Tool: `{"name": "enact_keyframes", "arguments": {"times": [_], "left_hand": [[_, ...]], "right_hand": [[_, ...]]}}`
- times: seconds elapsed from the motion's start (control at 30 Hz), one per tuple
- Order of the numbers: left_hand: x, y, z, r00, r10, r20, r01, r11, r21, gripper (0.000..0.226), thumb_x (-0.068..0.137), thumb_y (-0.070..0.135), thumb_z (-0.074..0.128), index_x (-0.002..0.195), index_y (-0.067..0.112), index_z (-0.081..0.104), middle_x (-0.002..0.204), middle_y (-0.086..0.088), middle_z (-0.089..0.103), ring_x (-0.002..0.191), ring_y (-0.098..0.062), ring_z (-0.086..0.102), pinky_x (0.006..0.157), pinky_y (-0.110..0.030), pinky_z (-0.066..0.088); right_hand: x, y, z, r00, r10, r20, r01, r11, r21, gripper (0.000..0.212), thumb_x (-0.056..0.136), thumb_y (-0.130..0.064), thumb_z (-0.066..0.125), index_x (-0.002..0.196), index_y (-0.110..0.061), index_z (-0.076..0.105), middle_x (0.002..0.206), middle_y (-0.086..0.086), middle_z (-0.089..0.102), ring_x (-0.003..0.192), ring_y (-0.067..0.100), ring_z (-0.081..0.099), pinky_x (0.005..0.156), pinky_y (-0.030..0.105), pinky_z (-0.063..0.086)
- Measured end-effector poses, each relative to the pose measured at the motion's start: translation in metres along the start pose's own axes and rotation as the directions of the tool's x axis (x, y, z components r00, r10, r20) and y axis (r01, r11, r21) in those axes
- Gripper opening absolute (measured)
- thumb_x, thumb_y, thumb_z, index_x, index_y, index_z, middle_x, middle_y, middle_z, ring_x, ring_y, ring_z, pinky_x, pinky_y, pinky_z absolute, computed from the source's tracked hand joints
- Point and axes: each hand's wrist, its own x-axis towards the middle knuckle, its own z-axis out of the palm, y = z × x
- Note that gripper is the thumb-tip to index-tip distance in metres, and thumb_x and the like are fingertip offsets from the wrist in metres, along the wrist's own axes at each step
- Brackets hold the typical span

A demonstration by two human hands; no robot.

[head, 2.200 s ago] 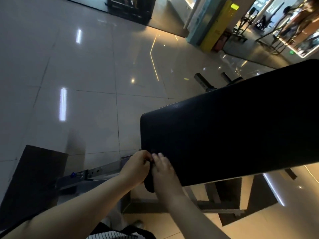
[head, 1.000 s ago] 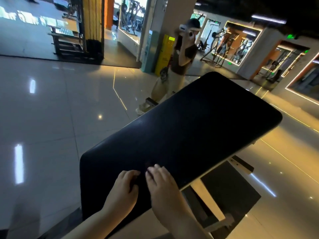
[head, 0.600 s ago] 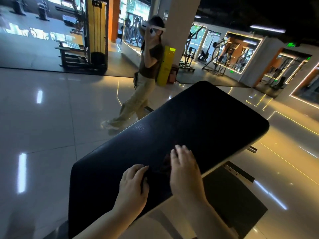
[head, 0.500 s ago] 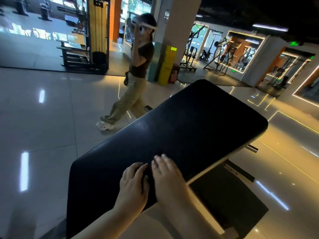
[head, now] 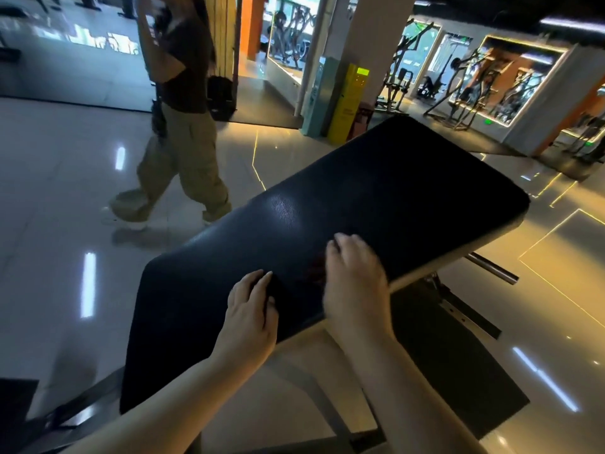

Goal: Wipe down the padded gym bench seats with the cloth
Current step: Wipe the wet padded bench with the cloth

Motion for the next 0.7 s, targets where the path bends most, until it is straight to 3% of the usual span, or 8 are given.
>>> {"name": "enact_keyframes", "arguments": {"times": [0.1,0.2,0.3,0.37,0.43,0.5,0.6,0.7], "left_hand": [[-0.004,-0.001,-0.002,1.000,0.001,0.022,-0.001,1.000,-0.010,0.049,0.101,0.019,0.047,0.150,0.016,0.039,0.154,0.004,0.030,0.139,-0.002,0.019,0.120,-0.030,0.019],[-0.005,-0.002,-0.005,1.000,0.001,0.031,0.000,1.000,-0.025,0.050,0.100,0.016,0.047,0.150,0.016,0.041,0.154,0.005,0.031,0.141,-0.004,0.020,0.117,-0.025,0.017],[0.000,-0.003,-0.007,0.999,-0.010,0.040,0.012,0.999,-0.044,0.048,0.101,0.017,0.046,0.148,0.017,0.042,0.153,0.006,0.033,0.141,-0.004,0.021,0.116,-0.023,0.018],[0.002,-0.003,-0.007,0.998,-0.029,0.053,0.032,0.997,-0.067,0.047,0.102,0.020,0.046,0.149,0.017,0.042,0.154,0.007,0.032,0.141,-0.003,0.020,0.117,-0.025,0.020],[0.003,0.001,-0.008,0.997,-0.051,0.065,0.058,0.993,-0.100,0.048,0.102,0.022,0.045,0.150,0.018,0.040,0.155,0.008,0.029,0.144,-0.006,0.020,0.121,-0.032,0.023],[0.005,0.005,-0.008,0.994,-0.071,0.079,0.081,0.988,-0.129,0.049,0.102,0.023,0.044,0.151,0.018,0.038,0.157,0.009,0.028,0.145,-0.007,0.019,0.122,-0.038,0.024],[0.007,0.001,-0.008,0.994,-0.064,0.083,0.076,0.986,-0.150,0.049,0.101,0.023,0.045,0.149,0.018,0.040,0.156,0.008,0.030,0.142,-0.003,0.021,0.122,-0.037,0.023],[0.009,-0.004,-0.011,0.997,-0.055,0.063,0.067,0.977,-0.202,0.048,0.099,0.016,0.047,0.146,0.019,0.045,0.150,0.012,0.035,0.137,0.003,0.025,0.120,-0.036,0.026]], "right_hand": [[-0.029,-0.018,0.017,0.978,-0.199,0.059,0.195,0.979,0.065,0.049,0.084,-0.010,0.048,0.130,-0.008,0.065,0.136,0.009,0.062,0.129,0.031,0.056,0.104,0.046,0.049],[-0.047,0.001,0.002,0.966,-0.241,0.089,0.233,0.968,0.092,0.052,0.085,-0.015,0.058,0.137,-0.017,0.060,0.141,0.001,0.055,0.134,0.023,0.048,0.112,0.040,0.041],[-0.037,0.037,-0.016,0.991,-0.110,0.080,0.109,0.994,0.018,0.058,0.088,-0.020,0.065,0.145,-0.015,0.051,0.148,0.003,0.046,0.141,0.023,0.038,0.119,0.043,0.032],[-0.023,0.053,-0.027,0.998,-0.009,0.067,0.011,1.000,-0.029,0.058,0.094,-0.022,0.052,0.150,-0.011,0.043,0.155,0.010,0.039,0.148,0.027,0.029,0.123,0.049,0.025],[-0.007,0.051,-0.030,0.992,0.119,0.030,-0.119,0.993,-0.013,0.057,0.096,-0.021,0.041,0.151,-0.008,0.039,0.159,0.014,0.032,0.151,0.030,0.023,0.123,0.050,0.025],[0.010,0.033,-0.024,0.982,0.187,0.015,-0.187,0.982,-0.017,0.058,0.096,-0.014,0.046,0.153,-0.009,0.036,0.161,0.014,0.028,0.152,0.031,0.021,0.121,0.048,0.029],[0.014,-0.011,0.002,0.996,0.074,0.048,-0.074,0.997,0.008,0.059,0.092,-0.002,0.060,0.149,-0.009,0.045,0.156,0.012,0.041,0.147,0.029,0.034,0.119,0.042,0.033],[-0.009,-0.043,0.019,0.967,-0.138,0.212,0.129,0.990,0.055,0.069,0.086,-0.009,0.070,0.150,-0.016,0.043,0.158,0.006,0.040,0.149,0.026,0.032,0.118,0.041,0.026]]}}
